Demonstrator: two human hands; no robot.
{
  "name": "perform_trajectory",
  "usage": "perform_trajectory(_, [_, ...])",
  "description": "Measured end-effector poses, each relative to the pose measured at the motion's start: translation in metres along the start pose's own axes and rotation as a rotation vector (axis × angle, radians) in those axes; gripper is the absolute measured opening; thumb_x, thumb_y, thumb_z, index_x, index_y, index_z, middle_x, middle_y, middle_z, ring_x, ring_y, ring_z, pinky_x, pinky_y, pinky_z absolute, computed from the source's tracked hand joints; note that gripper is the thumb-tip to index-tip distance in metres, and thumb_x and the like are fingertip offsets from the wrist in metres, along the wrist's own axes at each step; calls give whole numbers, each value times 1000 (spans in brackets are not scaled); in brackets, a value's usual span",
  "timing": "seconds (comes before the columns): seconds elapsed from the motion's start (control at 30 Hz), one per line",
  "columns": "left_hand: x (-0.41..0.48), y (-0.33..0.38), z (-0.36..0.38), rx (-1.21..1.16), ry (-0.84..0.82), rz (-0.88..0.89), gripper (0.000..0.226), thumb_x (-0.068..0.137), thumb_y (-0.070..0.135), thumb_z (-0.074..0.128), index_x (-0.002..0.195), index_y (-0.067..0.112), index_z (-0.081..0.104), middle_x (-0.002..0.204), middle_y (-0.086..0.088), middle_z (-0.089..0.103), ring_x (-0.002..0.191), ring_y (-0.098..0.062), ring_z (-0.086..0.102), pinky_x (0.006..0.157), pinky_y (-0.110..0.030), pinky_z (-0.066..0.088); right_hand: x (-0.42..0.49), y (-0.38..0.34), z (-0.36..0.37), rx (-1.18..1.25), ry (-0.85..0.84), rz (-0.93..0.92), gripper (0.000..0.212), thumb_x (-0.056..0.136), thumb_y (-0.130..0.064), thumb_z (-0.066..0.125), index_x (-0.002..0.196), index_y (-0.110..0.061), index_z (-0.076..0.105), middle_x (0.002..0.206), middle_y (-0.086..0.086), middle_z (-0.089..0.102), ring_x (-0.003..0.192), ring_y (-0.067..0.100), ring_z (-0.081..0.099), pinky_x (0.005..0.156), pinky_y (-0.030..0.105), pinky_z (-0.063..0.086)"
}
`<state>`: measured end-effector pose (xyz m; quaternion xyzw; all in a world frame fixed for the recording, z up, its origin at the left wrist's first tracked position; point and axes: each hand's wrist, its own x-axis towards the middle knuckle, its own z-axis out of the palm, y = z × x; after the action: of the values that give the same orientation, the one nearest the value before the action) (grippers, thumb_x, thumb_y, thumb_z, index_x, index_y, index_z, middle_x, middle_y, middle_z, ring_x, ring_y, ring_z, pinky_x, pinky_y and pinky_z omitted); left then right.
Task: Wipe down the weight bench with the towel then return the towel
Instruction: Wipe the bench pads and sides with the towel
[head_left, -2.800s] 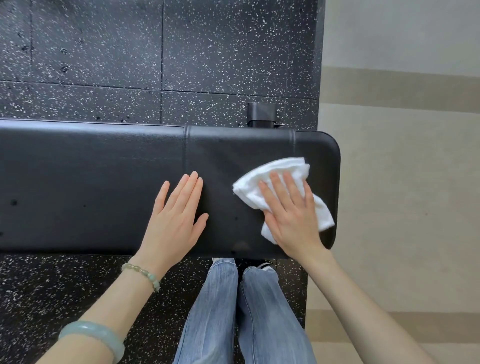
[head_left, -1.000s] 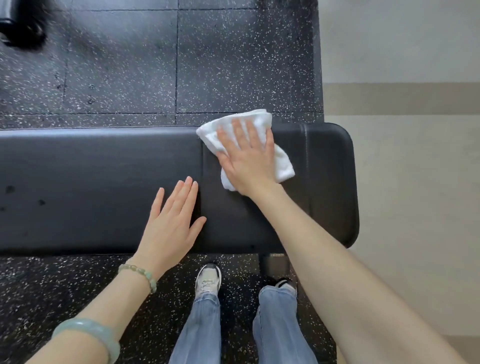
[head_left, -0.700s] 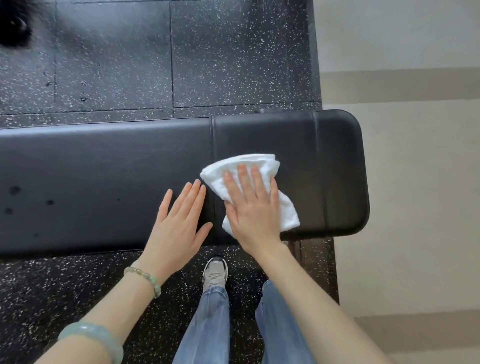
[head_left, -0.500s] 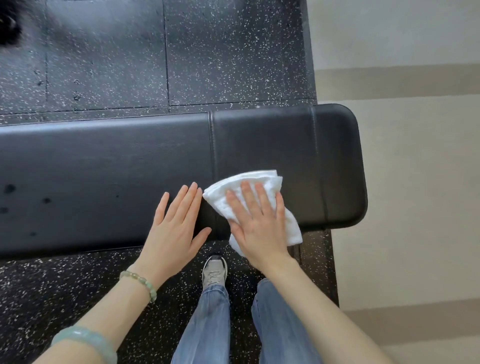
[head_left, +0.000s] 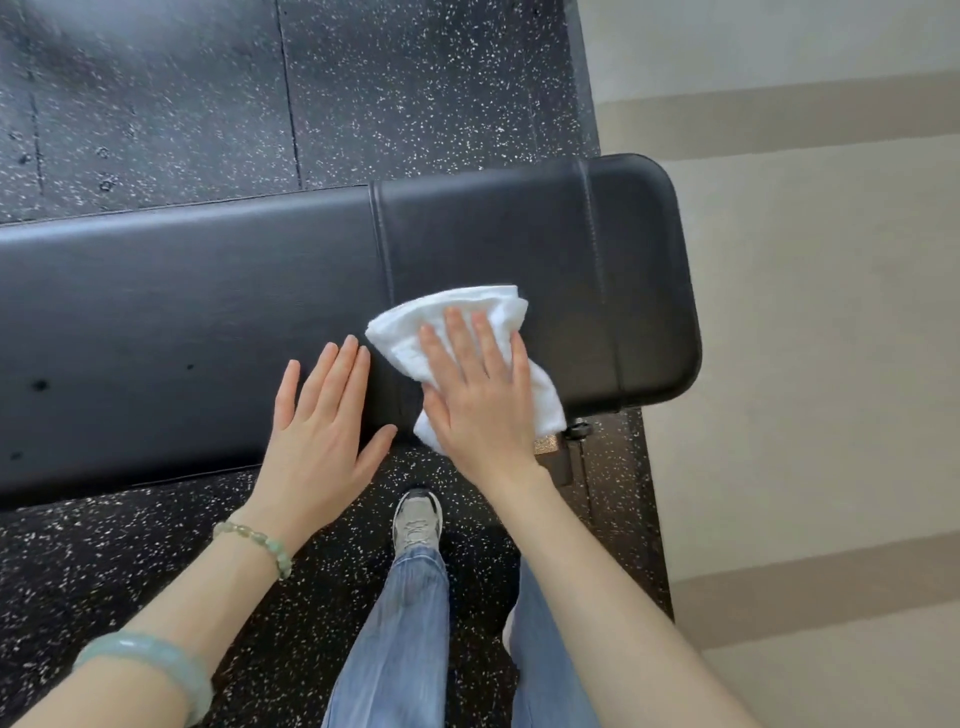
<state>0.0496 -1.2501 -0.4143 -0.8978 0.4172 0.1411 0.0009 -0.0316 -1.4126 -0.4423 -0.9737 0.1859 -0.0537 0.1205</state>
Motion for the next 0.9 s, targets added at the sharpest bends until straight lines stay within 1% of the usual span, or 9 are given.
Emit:
perform_trajectory(0.07, [-1, 8, 0, 10, 16, -4, 73, 92, 48, 33, 149, 3, 25, 157, -13, 22, 145, -26, 16, 118, -48, 6, -15, 21, -3, -4, 26, 33, 51, 90, -29, 45, 140, -19, 44, 148, 7, 39, 139, 28, 29, 112, 51, 16])
perform_trajectory(0.17, [-4, 20, 3, 2, 26, -25, 69, 93, 44, 30, 150, 6, 24, 157, -13, 22, 145, -26, 16, 118, -49, 7, -35, 76, -15, -34, 47, 132, 50, 91, -30, 42, 140, -21, 44, 149, 6, 39, 139, 28, 28, 112, 52, 13])
perform_trajectory(0.3, [-9, 29, 7, 10, 33, -80, 63, 95, 40, 28, 150, 10, 27, 156, -11, 26, 144, -26, 19, 117, -49, 4, -38, 144, -29, -40, 98, 200, 47, 93, -32, 38, 137, -21, 49, 147, 6, 42, 137, 27, 30, 108, 54, 19])
perform_trajectory(0.37, [-12, 32, 9, 26, 35, -105, 61, 96, 40, 27, 150, 11, 27, 155, -10, 27, 144, -26, 20, 117, -48, 3, -36, 144, -27, -33, 109, 238, 46, 94, -33, 37, 137, -20, 50, 146, 7, 42, 137, 28, 31, 108, 54, 21])
perform_trajectory(0.5, [-12, 38, 10, 32, 70, -149, 54, 101, 32, 38, 150, 12, 27, 156, -10, 26, 144, -29, 20, 116, -50, 6, -35, 89, -16, 4, 122, 320, 48, 95, -34, 36, 140, -21, 46, 149, 8, 37, 138, 32, 31, 108, 56, 17])
perform_trajectory(0.6, [-11, 41, 11, 29, 74, -164, 62, 94, 24, 52, 149, 11, 28, 155, -11, 28, 143, -32, 21, 115, -53, 10, -35, 46, -9, 86, 103, 256, 50, 93, -32, 39, 141, -21, 44, 151, 8, 34, 140, 32, 27, 110, 59, 14])
perform_trajectory(0.73, [-12, 43, 12, -16, 89, -183, 62, 93, 19, 55, 149, 11, 29, 155, -12, 27, 143, -35, 20, 114, -54, 9, -48, 9, 0, 80, 27, 34, 53, 95, -36, 40, 146, -22, 36, 154, 6, 27, 143, 29, 18, 114, 55, 8])
perform_trajectory(0.83, [-12, 42, 11, -16, 83, -192, 60, 95, 22, 52, 149, 12, 28, 155, -12, 27, 143, -34, 20, 115, -53, 9, -53, 34, 6, 27, 55, -108, 60, 89, -34, 52, 145, -24, 34, 153, 6, 30, 143, 27, 20, 114, 53, 8])
perform_trajectory(0.9, [-12, 41, 8, -3, 65, -189, 59, 95, 30, 44, 150, 13, 28, 155, -11, 27, 143, -34, 20, 115, -53, 9, -56, 65, 5, 10, 103, -79, 60, 87, -31, 54, 143, -24, 33, 151, 6, 35, 141, 27, 23, 113, 54, 11])
